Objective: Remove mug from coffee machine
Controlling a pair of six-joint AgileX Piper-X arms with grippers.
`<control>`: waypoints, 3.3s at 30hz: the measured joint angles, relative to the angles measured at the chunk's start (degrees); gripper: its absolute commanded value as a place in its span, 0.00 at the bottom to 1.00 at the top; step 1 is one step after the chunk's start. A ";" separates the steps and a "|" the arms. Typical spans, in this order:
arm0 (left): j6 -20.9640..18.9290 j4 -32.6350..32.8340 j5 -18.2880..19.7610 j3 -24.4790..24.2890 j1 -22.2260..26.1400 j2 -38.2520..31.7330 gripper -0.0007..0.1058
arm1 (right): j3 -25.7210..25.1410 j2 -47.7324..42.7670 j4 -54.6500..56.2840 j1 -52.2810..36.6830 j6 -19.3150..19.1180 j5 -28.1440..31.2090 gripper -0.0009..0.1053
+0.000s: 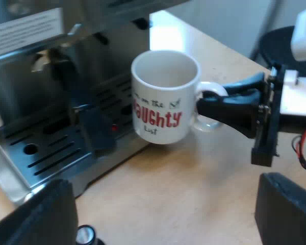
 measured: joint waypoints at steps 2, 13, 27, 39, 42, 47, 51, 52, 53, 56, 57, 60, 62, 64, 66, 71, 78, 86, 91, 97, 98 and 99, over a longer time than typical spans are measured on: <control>0.00 0.00 0.04 0.00 -1.61 0.00 0.69 | 0.32 -3.28 2.76 0.00 0.00 0.00 0.01; 0.00 0.00 0.26 0.00 -6.67 0.00 0.69 | 0.35 -17.69 19.43 0.00 0.49 0.00 0.01; -0.23 0.00 1.28 0.00 -13.91 0.00 0.69 | 0.74 -34.28 39.18 0.00 5.03 7.89 0.01; -0.23 -0.61 3.03 0.00 -14.15 3.31 0.69 | 1.01 -38.93 44.79 0.00 5.92 21.53 0.01; -0.23 -2.36 3.60 0.00 -14.15 4.71 0.69 | 2.09 -38.93 44.21 0.00 5.92 22.77 0.01; -0.71 -3.85 4.37 0.00 -14.15 5.35 0.69 | 5.18 -38.93 43.73 0.00 8.19 24.86 0.01; -1.74 -3.85 5.54 0.00 -14.15 5.35 0.69 | 6.66 -38.93 43.70 -0.13 8.74 24.88 0.01; -1.74 -3.85 5.56 0.00 -14.15 5.35 0.69 | 7.23 -38.93 43.70 -0.91 8.87 24.71 0.01; -1.74 -3.85 5.56 0.00 -14.15 5.35 0.69 | 7.26 -38.93 43.70 -0.91 8.88 24.66 0.01; -1.74 -3.85 5.56 0.00 -14.15 5.35 0.69 | 7.28 -38.93 43.26 -5.15 9.04 23.79 0.01; -1.74 -3.85 5.56 0.00 -14.15 5.35 0.69 | 7.28 -38.93 43.16 -5.83 9.01 23.31 0.01; -1.74 -3.85 5.56 0.00 -14.15 5.35 0.69 | 7.37 -38.71 42.10 -11.26 9.12 18.07 0.01; -1.74 -3.85 5.56 0.00 -14.38 5.35 0.69 | 7.37 -37.47 40.22 -15.28 8.18 13.13 0.01; -1.74 -3.85 5.56 0.00 -15.21 5.35 0.69 | 7.37 -36.43 38.75 -17.27 7.16 11.12 0.01; -1.74 -3.85 5.56 0.00 -15.87 5.35 0.69 | 7.42 -34.52 35.73 -20.19 5.36 8.81 0.01; -1.74 -3.85 5.56 0.00 -16.99 5.35 0.69 | 7.53 -29.24 26.49 -25.09 4.00 6.00 0.01; -1.74 -3.93 4.75 0.00 -16.98 7.73 0.69 | 7.59 -19.11 16.00 -28.27 3.73 3.22 0.01; -0.50 -3.93 4.30 0.00 -16.98 11.13 0.69 | 7.59 -8.88 4.13 -28.52 1.33 2.75 0.01; -0.48 -6.38 1.61 0.00 -16.98 13.71 0.69 | 7.59 0.83 -7.32 -28.52 1.01 2.75 0.01; -0.36 -10.57 1.25 0.00 -16.98 16.59 0.69 | 7.59 8.47 -15.24 -28.52 0.45 2.36 0.01; -0.36 -10.71 1.25 0.00 -16.98 16.94 0.69 | 7.59 9.16 -15.98 -28.52 0.13 2.37 0.01; -0.36 -10.86 1.25 0.00 -16.98 17.41 0.69 | 7.59 10.41 -17.22 -28.52 -0.46 2.37 0.01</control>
